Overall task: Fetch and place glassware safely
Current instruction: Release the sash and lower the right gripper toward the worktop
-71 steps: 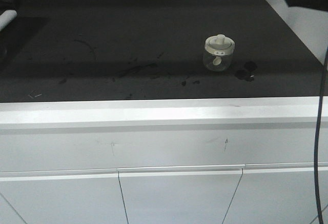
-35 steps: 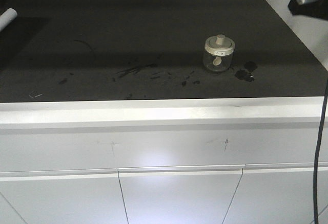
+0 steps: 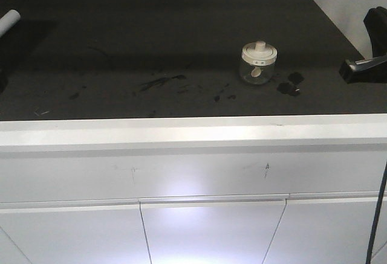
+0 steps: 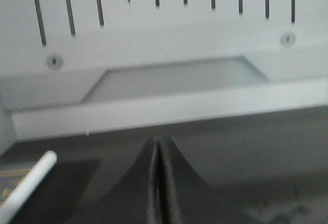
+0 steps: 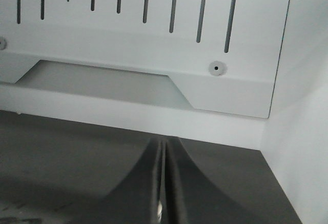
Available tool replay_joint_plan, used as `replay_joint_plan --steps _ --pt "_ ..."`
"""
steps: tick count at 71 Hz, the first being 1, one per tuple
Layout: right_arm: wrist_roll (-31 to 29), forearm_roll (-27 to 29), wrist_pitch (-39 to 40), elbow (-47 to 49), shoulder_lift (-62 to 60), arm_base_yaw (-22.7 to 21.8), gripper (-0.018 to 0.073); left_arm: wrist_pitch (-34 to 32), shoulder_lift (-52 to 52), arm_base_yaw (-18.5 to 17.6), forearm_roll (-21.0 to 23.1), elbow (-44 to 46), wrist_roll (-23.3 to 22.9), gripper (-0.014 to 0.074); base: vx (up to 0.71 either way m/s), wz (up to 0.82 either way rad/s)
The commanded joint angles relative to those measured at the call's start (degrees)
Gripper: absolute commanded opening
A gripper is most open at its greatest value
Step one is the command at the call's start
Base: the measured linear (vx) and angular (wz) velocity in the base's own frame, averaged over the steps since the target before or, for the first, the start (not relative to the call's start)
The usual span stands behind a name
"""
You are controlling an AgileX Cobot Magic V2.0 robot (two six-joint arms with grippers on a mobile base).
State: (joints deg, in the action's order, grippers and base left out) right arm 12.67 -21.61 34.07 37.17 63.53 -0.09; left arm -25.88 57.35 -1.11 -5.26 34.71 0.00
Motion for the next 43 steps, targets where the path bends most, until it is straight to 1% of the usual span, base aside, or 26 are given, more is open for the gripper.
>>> replay_joint_plan --steps 1,8,17,27,35,43 --pt "2.0 -1.2 3.1 -0.1 -2.4 -0.2 -0.0001 -1.3 -3.3 -0.4 0.3 -1.1 -0.8 -0.0007 0.00 0.00" --pt "3.2 -3.6 2.5 -2.6 -3.8 -0.2 -0.0001 0.5 -6.0 -0.4 0.3 -3.6 -0.8 -0.0007 0.00 0.00" --pt "6.1 -6.3 2.6 -6.4 -5.8 -0.2 -0.0001 1.9 -9.1 -0.4 0.3 -7.0 -0.8 -0.0007 0.00 0.00" --pt "8.6 -7.4 3.1 -10.3 -6.6 -0.2 -0.0001 3.4 -12.5 -0.4 0.4 -11.0 -0.8 -0.0007 0.00 0.00" --pt "8.6 -7.4 3.7 -12.0 -6.6 -0.2 -0.0001 3.4 -13.7 -0.4 0.4 -13.4 -0.8 -0.0007 0.00 0.00" --pt "8.6 -7.4 4.7 -12.0 -6.6 -0.2 -0.0001 3.1 -13.6 -0.4 0.4 -13.6 -0.8 -0.0007 0.00 0.00"
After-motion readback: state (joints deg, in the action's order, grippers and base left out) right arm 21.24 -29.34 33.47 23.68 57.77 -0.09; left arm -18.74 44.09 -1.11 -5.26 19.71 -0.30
